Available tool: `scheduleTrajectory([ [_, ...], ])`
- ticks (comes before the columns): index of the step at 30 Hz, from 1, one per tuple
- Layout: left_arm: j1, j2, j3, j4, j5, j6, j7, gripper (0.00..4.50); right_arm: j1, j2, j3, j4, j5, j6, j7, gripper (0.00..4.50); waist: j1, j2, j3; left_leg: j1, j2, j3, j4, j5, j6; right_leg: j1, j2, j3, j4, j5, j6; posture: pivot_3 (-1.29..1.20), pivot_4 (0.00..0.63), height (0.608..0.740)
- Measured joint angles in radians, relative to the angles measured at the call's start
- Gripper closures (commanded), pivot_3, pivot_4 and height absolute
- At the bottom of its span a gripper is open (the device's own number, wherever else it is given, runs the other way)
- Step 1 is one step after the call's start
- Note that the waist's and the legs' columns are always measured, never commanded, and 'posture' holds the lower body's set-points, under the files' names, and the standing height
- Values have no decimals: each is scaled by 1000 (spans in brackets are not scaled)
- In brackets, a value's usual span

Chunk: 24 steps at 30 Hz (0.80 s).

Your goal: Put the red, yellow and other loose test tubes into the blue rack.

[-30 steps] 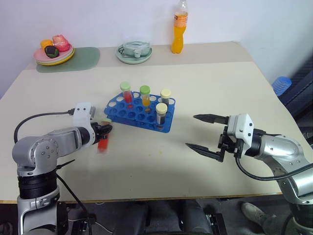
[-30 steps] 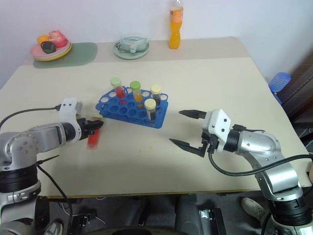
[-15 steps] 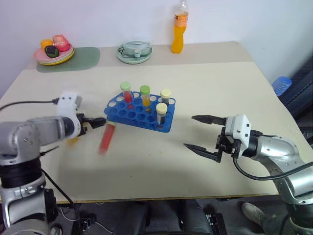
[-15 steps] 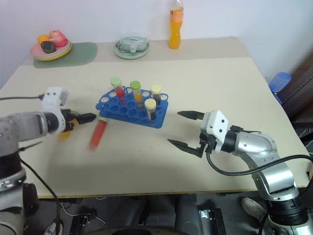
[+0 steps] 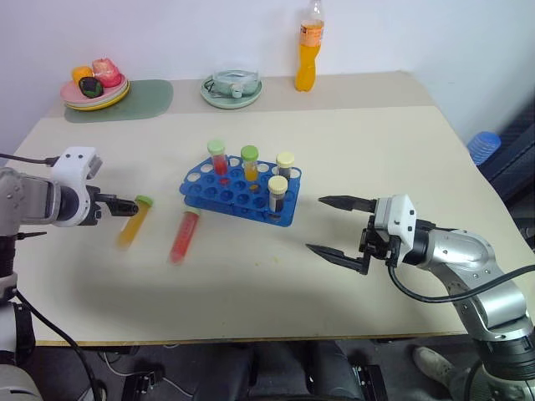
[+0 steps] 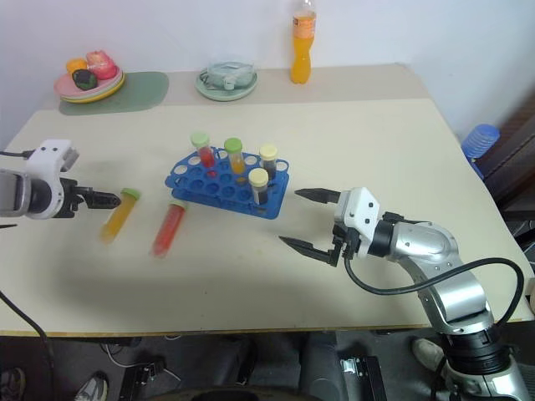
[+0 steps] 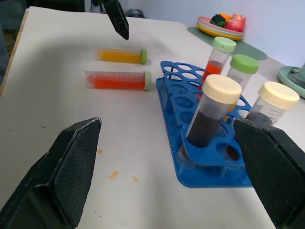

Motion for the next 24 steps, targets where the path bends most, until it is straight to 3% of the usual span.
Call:
scheduleTrajectory([
  [13,-137,-117,-223,302,203,-142,-132,78,69,-5,-27,-56,1,16,-50,0,-7,-1,0,-1,0,0,0,0,0,-1,0,0,0,0,0,0,150,740],
  [16,-135,-119,-229,311,227,-139,-147,926,76,-7,-39,-57,2,20,-53,0,-13,-1,0,-1,0,0,0,0,0,-1,0,0,0,0,0,0,150,740],
  [20,-121,-131,-215,284,235,-121,-151,2829,76,-7,-40,-60,2,27,-52,0,-25,-1,0,0,0,-1,0,0,0,-1,0,0,1,0,0,0,150,740],
  [24,-85,-132,-164,241,237,-88,-141,2829,71,-7,-40,-60,2,33,-48,0,-31,0,0,0,0,0,0,0,0,-1,0,0,1,0,0,0,150,740],
])
